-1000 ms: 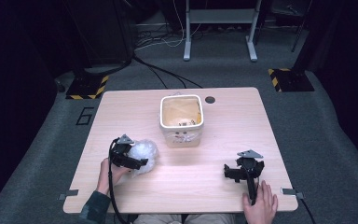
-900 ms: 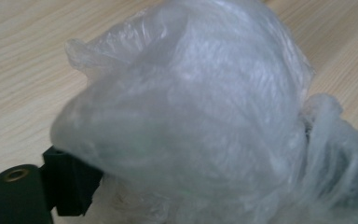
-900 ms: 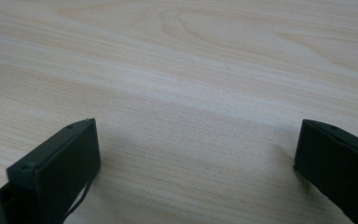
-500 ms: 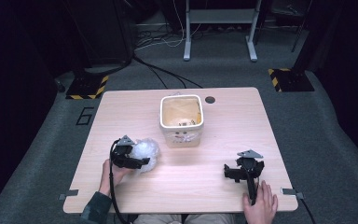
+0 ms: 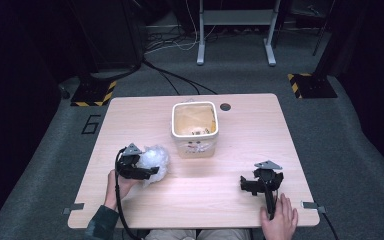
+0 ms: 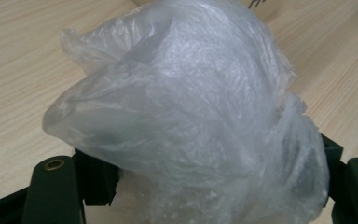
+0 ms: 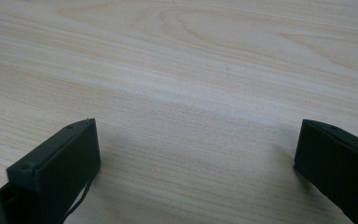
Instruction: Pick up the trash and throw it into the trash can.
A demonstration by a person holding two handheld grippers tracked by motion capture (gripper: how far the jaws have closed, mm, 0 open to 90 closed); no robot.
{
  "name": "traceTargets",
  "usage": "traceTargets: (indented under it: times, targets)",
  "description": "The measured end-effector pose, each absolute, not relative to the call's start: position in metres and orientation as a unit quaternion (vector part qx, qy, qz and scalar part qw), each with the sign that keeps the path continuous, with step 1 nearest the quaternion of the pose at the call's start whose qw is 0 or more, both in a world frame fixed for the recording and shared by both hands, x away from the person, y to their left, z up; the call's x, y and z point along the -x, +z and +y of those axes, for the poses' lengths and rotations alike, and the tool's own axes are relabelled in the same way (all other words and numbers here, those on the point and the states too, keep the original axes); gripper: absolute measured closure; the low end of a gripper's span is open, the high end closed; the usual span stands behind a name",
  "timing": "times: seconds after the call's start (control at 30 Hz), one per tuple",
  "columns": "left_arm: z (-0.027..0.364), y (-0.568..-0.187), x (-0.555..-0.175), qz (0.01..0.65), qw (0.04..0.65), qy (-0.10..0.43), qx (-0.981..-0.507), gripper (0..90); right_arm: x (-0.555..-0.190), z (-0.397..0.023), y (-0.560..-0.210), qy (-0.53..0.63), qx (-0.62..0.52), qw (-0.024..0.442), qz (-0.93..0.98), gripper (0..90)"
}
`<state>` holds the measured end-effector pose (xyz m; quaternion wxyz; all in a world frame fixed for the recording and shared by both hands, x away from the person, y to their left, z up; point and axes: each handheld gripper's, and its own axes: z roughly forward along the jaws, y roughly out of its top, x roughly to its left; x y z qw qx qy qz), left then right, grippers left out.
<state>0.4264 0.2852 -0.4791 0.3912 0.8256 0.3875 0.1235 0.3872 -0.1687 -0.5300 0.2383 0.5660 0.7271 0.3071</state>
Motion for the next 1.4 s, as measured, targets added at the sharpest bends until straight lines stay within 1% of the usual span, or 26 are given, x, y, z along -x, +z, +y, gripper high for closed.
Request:
traceTargets:
  times: [1.4]
  targets:
    - [0.293, -0.441, -0.428, 0.386, 0.405, 0.157, -0.814, 26.4, -0.387, -0.169, -0.530, 0.307, -0.566, 0.238, 0.727, 0.0]
